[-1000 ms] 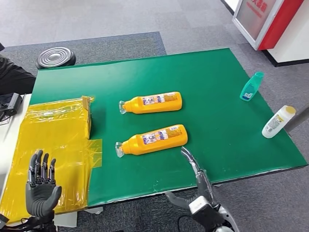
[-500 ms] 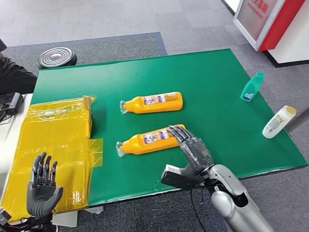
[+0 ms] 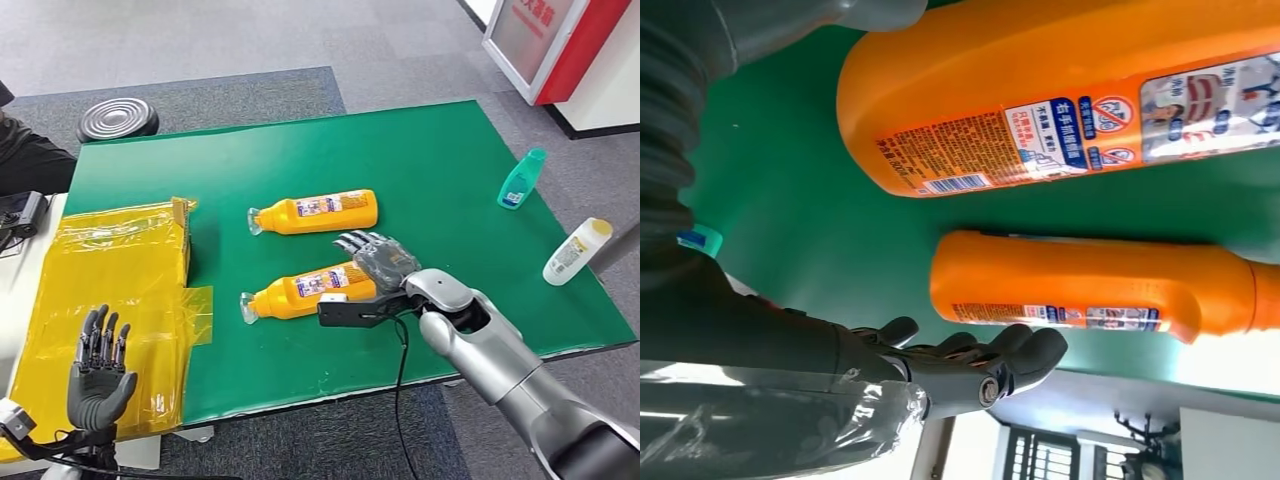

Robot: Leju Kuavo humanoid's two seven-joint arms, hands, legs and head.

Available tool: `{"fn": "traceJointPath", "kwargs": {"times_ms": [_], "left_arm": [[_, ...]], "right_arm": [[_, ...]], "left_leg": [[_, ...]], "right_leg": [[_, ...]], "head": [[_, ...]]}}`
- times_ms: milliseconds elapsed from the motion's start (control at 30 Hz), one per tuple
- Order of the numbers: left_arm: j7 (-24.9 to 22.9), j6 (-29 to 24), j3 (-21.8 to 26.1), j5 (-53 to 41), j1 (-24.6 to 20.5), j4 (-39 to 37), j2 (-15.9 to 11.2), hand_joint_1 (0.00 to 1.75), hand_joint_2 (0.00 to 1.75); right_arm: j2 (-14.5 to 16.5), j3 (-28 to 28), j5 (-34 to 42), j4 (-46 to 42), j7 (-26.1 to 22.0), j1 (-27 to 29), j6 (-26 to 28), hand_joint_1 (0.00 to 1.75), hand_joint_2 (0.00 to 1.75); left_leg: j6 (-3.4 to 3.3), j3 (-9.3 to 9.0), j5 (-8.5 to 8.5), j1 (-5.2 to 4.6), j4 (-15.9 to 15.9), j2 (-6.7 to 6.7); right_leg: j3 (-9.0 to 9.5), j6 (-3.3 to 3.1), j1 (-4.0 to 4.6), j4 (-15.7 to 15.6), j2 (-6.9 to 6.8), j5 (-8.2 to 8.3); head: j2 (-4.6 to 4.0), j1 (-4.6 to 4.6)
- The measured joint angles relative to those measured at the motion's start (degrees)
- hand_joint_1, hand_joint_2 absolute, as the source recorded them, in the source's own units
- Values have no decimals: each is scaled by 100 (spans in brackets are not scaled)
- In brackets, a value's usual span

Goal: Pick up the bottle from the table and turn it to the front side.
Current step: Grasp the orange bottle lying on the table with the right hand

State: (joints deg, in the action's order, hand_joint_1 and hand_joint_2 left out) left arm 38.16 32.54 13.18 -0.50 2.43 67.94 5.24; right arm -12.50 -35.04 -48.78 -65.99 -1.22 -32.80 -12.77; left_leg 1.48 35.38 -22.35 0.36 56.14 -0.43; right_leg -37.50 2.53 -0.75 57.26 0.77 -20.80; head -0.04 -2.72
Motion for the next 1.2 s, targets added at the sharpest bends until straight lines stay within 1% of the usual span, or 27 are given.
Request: {"fn": "traceJointPath", "kwargs": {"times_ms": [233, 367, 633, 933, 1067, 1200], "left_arm": [[1, -1, -1, 14, -51, -126, -21, 0, 175], [-1, -9, -14, 50, -108, -206, -23, 0, 175], [0, -13, -162, 66, -264, -391, -42, 0, 175], [0, -24, -344, 68, -390, -543, -51, 0, 175], [0, -39, -427, 82, -439, -610, -54, 0, 175], [-1, -52, -475, 102, -455, -659, -54, 0, 175]], "right_arm": [[4, -194, -10, 319, 20, -201, -37, 0, 175], [73, -385, 51, 646, 65, -416, -158, 0, 175], [431, -787, 188, 1599, 81, -785, -149, 0, 175], [899, -1006, 297, 2494, 206, -1024, -34, 0, 175], [1028, -1045, 344, 2838, 223, -1080, 87, 0, 175], [1079, -1049, 381, 3069, 242, -1091, 240, 0, 175]], "left_leg": [[-3, 2, -3, 0, 0, -1], [-1, 2, -2, 0, 0, -1], [5, 2, 6, 0, 0, -1], [5, 2, 6, 0, 0, -1], [5, 2, 6, 0, 0, -1], [5, 2, 6, 0, 0, -1]], "right_leg": [[-1, 1, -1, 0, 0, -1], [-1, 0, 0, 0, 0, 0], [-1, -1, 0, 0, 0, 4], [-4, -1, 0, 0, 0, 4], [-4, -1, 0, 0, 0, 4], [-4, -1, 0, 0, 0, 4]], "head": [[0, 0], [-1, 0], [0, 0], [-1, 0], [-1, 1], [0, 1]]}}
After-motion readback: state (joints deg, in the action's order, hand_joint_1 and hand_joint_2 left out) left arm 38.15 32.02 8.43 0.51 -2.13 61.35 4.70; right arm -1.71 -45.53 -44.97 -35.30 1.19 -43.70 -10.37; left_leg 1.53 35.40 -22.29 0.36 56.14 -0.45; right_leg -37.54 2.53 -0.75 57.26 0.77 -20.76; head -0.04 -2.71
